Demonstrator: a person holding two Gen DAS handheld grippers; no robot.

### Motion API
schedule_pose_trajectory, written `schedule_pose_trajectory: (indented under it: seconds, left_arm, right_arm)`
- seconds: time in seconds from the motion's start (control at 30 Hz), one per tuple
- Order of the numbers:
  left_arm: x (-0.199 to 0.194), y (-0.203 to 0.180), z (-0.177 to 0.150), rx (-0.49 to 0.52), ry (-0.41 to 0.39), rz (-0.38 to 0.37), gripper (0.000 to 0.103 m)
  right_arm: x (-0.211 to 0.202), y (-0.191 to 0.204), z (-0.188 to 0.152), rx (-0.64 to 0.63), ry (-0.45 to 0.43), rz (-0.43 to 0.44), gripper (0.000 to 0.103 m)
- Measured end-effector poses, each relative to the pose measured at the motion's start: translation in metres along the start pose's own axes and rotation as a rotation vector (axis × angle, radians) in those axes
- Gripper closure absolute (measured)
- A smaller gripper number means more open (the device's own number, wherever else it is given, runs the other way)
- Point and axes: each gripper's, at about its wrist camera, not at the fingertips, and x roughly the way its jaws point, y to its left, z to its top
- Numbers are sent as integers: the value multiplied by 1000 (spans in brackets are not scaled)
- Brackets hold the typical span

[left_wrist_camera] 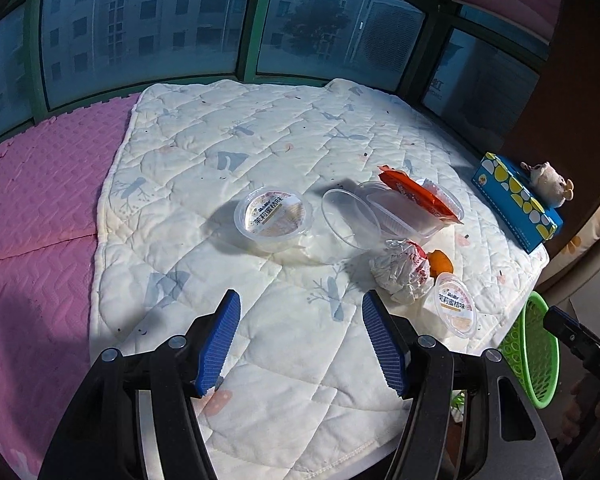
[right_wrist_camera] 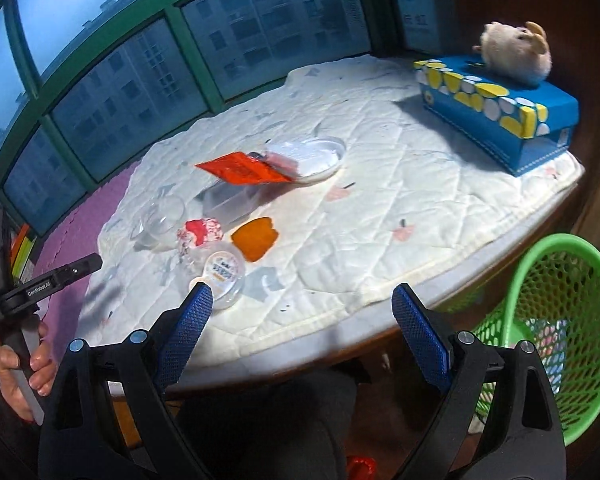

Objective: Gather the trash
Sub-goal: 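Grasp the crumpled red-white wrapper with the left gripper while the right gripper grasps the jelly cup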

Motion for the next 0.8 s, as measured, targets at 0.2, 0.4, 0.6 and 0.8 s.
schedule_pose_trajectory:
  seconds: [0.2, 0.4, 0.6, 0.8]
  left_arm:
    - [-1, 13, -3, -28, 5, 3, 42]
    - [-3, 23, -4, -40, 5, 12, 42]
    - [-4, 29, -6, -51, 8, 10, 42]
    - [-1, 24, -7, -37, 14, 0, 42]
  right_arm:
    - [29, 39, 1, -85, 47, 61, 12]
    - [57, 66, 1, -162, 94, 75, 12]
    - [85, 76, 0, -204, 144, 56, 12]
    - [101, 73, 2, -190, 168, 31, 14]
